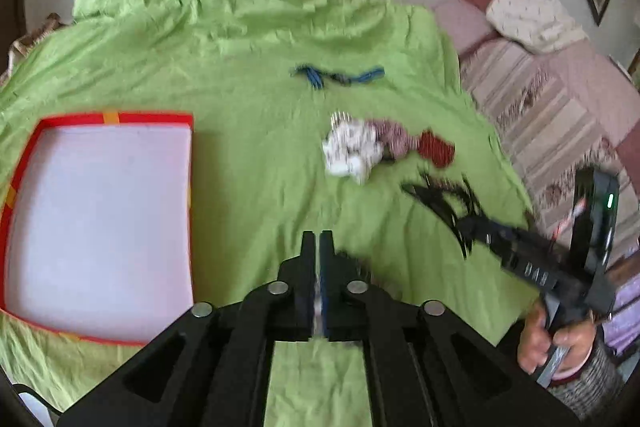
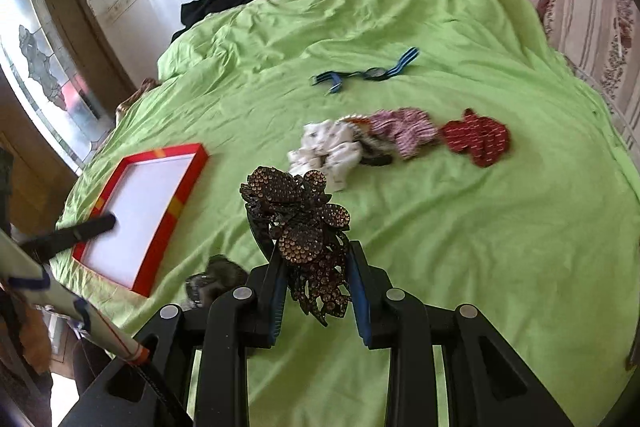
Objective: Organize jewelry
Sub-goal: 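Carry both items to the white tray and open both tools to release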
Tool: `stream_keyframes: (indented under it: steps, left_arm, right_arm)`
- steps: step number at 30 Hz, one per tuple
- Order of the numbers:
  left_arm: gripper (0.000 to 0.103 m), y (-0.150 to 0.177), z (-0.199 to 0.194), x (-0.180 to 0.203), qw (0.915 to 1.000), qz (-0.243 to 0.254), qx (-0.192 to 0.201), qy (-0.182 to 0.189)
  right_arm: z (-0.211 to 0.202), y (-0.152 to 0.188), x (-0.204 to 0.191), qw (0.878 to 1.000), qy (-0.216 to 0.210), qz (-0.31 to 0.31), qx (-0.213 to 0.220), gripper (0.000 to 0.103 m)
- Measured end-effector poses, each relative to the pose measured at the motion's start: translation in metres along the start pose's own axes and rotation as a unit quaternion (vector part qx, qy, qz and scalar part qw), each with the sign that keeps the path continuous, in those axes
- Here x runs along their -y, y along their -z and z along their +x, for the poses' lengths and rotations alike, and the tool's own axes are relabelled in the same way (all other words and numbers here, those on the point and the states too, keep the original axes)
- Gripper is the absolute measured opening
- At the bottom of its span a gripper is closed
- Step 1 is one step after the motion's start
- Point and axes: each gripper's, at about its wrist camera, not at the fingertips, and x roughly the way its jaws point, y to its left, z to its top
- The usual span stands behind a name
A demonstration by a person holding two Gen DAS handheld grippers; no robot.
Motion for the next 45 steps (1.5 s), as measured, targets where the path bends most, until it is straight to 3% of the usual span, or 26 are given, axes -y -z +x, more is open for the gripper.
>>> stream_keyframes:
  steps: [1,3,6,9,11,12,13,16,24,27,30,38,45]
  left_arm:
    - [0.032,0.008,0.007,0.002,0.9999,0.004,-0.011,0.005]
    - [0.059,0.024,0.021,0.006,0.9997,0.008,-0.020,0.012]
    - [0.061,0.040,0.049,0.022,0.9984,0.021,-0.040,0.034]
    - [0.062,0.048,0.076,0.034,0.9974,0.030,-0.061,0.025]
    - [0.055,0.052,0.087,0.041,0.9964,0.037,-0.075,0.013]
    - [0.028,0.054,0.091,0.043,0.9960,0.038,-0.081,0.003]
    - [0.015,0.055,0.093,0.042,0.9955,0.036,-0.088,0.001]
    - [0.006,0.051,0.080,0.032,0.9969,0.013,-0.076,0.016]
    - [0.004,0.020,-0.004,-0.018,0.9982,-0.051,0.008,0.029]
    - [0.004,0.003,-0.031,-0.050,0.9964,-0.073,0.044,0.002]
    - [0.004,-0.018,-0.047,-0.097,0.9919,-0.097,0.062,-0.055]
    - [0.004,-0.072,-0.027,-0.216,0.9760,-0.151,0.060,-0.145]
    - [0.004,-0.100,0.014,-0.282,0.9691,-0.168,0.049,-0.174]
  right_arm:
    - [0.003,0.002,-0.002,1.000,-0.002,0.002,-0.004,0.031]
    - [0.007,0.006,-0.004,1.000,0.001,0.002,-0.012,0.031]
    - [0.006,0.012,-0.005,1.000,0.013,-0.004,-0.017,0.031]
    - [0.001,0.013,-0.001,1.000,0.020,-0.003,-0.016,0.031]
    - [-0.002,0.014,0.002,1.000,0.023,-0.004,-0.014,0.031]
    - [-0.003,0.015,0.003,1.000,0.024,-0.004,-0.013,0.031]
    - [-0.003,0.015,0.003,1.000,0.026,-0.005,-0.014,0.031]
    - [0.000,0.015,0.002,1.000,0.024,-0.004,-0.017,0.031]
    - [0.016,0.005,-0.035,0.999,-0.004,-0.031,-0.028,0.031]
    - [0.026,-0.006,-0.062,0.998,-0.017,-0.052,-0.032,0.031]
    - [0.039,-0.019,-0.093,0.996,-0.038,-0.069,-0.037,0.031]
    - [0.115,-0.063,-0.189,0.990,-0.062,-0.117,-0.056,0.031]
    - [0.205,-0.085,-0.225,0.989,-0.028,-0.119,-0.080,0.032]
